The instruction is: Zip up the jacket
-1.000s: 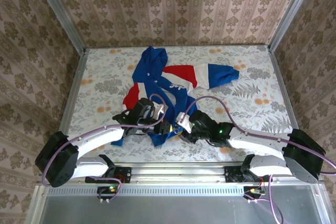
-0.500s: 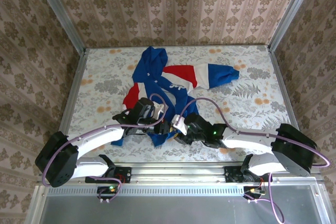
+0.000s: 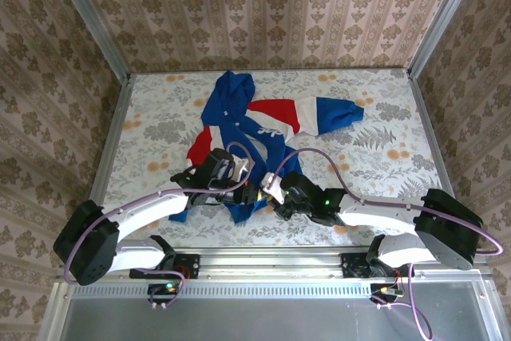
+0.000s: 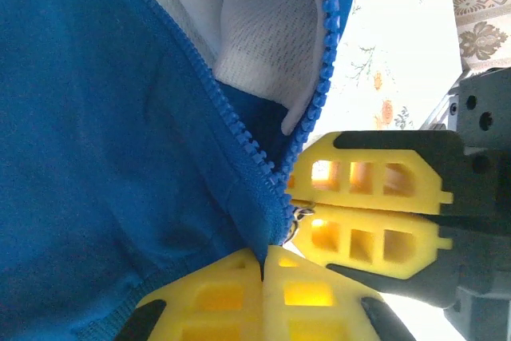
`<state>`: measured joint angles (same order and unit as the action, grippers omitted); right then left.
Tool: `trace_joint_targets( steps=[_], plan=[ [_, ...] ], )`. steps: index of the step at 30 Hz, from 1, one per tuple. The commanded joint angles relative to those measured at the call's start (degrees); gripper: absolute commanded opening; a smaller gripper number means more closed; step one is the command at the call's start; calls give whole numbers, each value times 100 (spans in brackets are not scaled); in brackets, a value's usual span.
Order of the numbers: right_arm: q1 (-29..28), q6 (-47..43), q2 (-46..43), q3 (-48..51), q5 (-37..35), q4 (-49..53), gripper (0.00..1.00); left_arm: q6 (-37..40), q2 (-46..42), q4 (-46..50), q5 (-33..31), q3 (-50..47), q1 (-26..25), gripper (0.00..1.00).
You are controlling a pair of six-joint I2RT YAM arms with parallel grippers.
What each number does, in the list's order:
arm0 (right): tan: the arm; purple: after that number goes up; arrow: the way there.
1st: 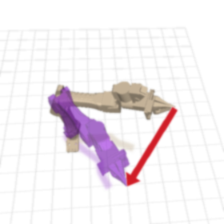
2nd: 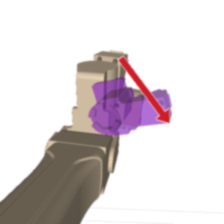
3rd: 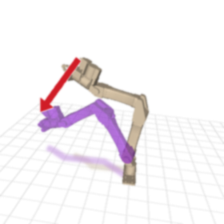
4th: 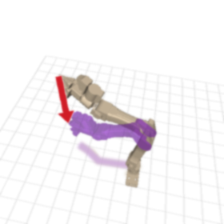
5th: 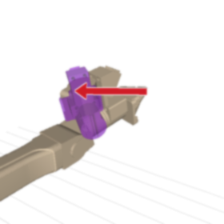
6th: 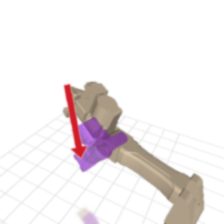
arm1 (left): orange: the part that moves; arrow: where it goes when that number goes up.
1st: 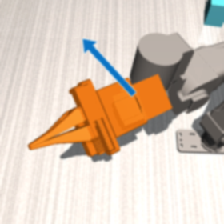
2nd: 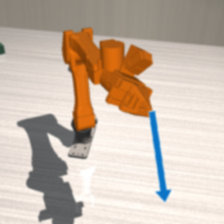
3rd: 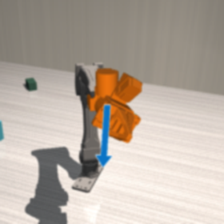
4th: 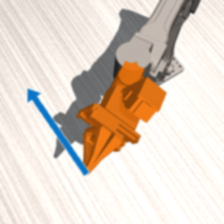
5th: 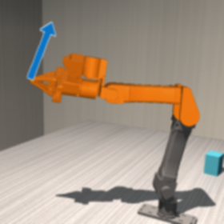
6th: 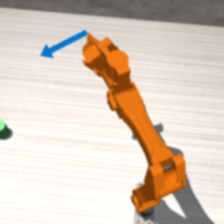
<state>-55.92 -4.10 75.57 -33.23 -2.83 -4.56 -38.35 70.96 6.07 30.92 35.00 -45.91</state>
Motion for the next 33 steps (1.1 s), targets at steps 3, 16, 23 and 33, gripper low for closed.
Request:
trace_joint_targets(
  steps=[3, 16, 23, 33],
  plan=[
    [-42, 19, -160, 79, -106, -97, 2, -6, -100, 101, 127, 55, 12, 0],
    [-42, -100, 24, -104, 90, -166, 3, 38, -57, 161, 188, 59, 12, 0],
    [-15, 287, 33, -310, -209, 11, 0, 106, -100, 272, 95, -44, -36, 0],
    [181, 808, 127, -715, -114, 636, 0, 205, -280, 376, -38, -176, -190, 0]
  ],
)
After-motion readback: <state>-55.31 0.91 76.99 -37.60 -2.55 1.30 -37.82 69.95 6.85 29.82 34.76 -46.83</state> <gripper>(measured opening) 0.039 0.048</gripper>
